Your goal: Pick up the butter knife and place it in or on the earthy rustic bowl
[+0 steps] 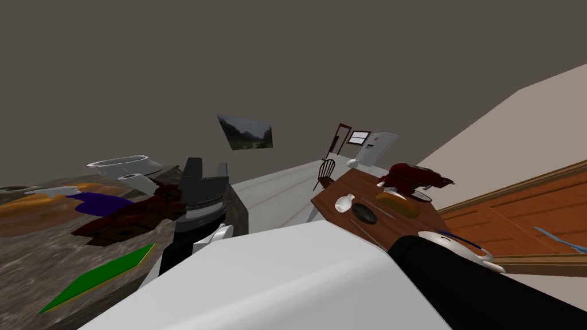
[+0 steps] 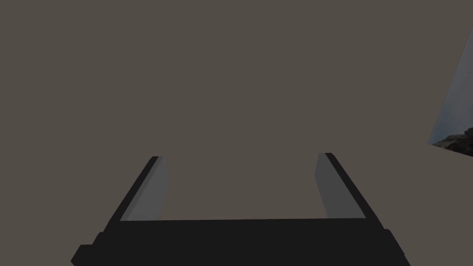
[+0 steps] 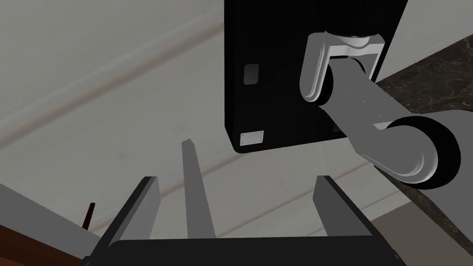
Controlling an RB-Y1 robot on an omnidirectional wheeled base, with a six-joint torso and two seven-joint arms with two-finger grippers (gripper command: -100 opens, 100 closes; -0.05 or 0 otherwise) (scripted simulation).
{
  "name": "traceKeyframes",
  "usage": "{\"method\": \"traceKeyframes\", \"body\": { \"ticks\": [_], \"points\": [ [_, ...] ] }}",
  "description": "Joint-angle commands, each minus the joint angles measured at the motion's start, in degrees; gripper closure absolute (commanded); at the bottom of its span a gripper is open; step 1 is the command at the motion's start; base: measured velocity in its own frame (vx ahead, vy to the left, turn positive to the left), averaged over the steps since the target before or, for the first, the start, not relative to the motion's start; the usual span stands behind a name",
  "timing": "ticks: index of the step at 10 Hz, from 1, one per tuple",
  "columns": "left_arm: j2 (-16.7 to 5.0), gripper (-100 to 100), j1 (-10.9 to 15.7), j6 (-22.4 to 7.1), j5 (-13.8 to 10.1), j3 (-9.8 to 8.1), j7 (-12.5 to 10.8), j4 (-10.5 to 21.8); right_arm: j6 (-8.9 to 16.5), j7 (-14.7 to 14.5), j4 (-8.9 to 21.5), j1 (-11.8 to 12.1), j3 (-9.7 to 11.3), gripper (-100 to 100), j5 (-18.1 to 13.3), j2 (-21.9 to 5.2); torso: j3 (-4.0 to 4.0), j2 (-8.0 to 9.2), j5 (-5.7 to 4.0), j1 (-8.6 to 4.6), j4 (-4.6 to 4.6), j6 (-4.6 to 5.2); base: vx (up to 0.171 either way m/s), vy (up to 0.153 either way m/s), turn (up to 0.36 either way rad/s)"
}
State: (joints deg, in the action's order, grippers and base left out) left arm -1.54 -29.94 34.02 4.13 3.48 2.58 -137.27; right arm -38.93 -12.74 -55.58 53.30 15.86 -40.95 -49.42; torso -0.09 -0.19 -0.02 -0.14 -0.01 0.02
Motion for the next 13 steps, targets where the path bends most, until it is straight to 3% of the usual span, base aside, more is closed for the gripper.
{"method": "traceKeyframes", "body": {
  "ticks": [1,3,6,7,10,13],
  "points": [
    [0.0,0,0.0,0.0,0.0,0.0,0.0,0.0,-0.2,-1.1,2.9,0.0,0.0,-100,-0.2,0.0,0.0,0.0,0.0,0.0,0.0,0.0,0.048,-0.023,0.177],
    [0.0,0,0.0,0.0,0.0,0.0,0.0,0.0,0.7,-1.9,5.0,0.5,0.5,-100,-0.8,-0.6,-0.06,-0.1,0.0,-0.04,-0.03,0.02,0.066,-0.034,0.201],
    [0.0,0,0.0,0.0,0.0,-0.01,0.0,0.0,3.5,-4.0,10.9,0.9,1.8,-100,-2.1,-1.8,-0.16,-0.27,-0.06,-0.35,-0.07,-0.02,0.1,-0.105,0.363],
    [0.0,0,0.0,0.0,0.0,-0.02,0.0,0.0,3.5,-4.0,11.0,0.9,1.8,-100,-2.1,-1.8,-0.19,-0.33,-0.12,-0.45,-0.07,0.01,0.085,-0.1,0.087],
    [0.0,0,0.0,0.0,0.0,-0.02,0.0,0.0,5.9,-5.6,14.9,0.1,2.6,-100,-2.8,-2.1,-0.18,-0.31,-0.1,-0.4,-0.07,0.03,0.093,-0.125,0.263],
    [0.0,0,0.0,0.0,0.0,-0.02,0.0,0.0,7.8,-6.9,17.2,-1.6,3.2,-100,-3.3,-1.8,-0.21,-0.35,-0.18,-0.72,-0.08,0.02,0.091,-0.205,0.264]
  ]
}}
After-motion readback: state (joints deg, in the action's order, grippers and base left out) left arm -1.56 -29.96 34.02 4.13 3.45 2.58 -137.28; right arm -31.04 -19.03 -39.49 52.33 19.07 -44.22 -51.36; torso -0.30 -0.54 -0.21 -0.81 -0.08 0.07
